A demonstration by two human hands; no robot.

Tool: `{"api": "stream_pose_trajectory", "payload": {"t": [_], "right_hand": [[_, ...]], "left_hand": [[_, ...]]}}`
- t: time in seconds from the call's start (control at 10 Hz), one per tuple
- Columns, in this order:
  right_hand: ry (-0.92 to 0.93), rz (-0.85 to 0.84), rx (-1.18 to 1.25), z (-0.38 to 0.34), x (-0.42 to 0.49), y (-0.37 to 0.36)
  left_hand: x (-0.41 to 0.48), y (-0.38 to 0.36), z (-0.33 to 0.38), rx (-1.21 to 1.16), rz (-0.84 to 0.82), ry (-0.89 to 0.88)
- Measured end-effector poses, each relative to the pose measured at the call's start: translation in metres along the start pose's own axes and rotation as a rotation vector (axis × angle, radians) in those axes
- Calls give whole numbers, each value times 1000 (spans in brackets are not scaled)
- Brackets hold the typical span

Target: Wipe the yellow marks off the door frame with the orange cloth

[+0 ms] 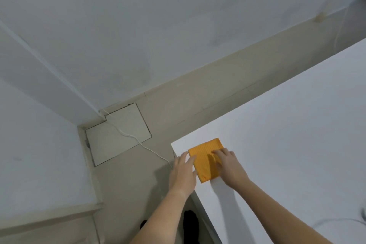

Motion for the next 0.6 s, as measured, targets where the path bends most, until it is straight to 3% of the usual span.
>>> {"api": "stream_pose_trajectory", "payload": {"t": [0.2, 0.3, 0.6], "right_hand": [[-36, -119, -27, 26, -12, -26], [-52, -162, 19, 26, -7, -21], [-15, 3, 146, -7, -2, 46]], "left_hand": [[-6, -43, 1, 183, -152, -1], [-6, -41, -1, 114, -171, 8], [4, 41, 3, -22, -82, 29]]}}
Point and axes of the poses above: each hand's wrist, its own x-axis towards the middle knuckle, its own y-axis out of the back of the hand, z = x × y, the point moved 8 cm from there along x, towards the middle knuckle, and after that the axes turned 6 degrees about x, right-handed, at the moved point
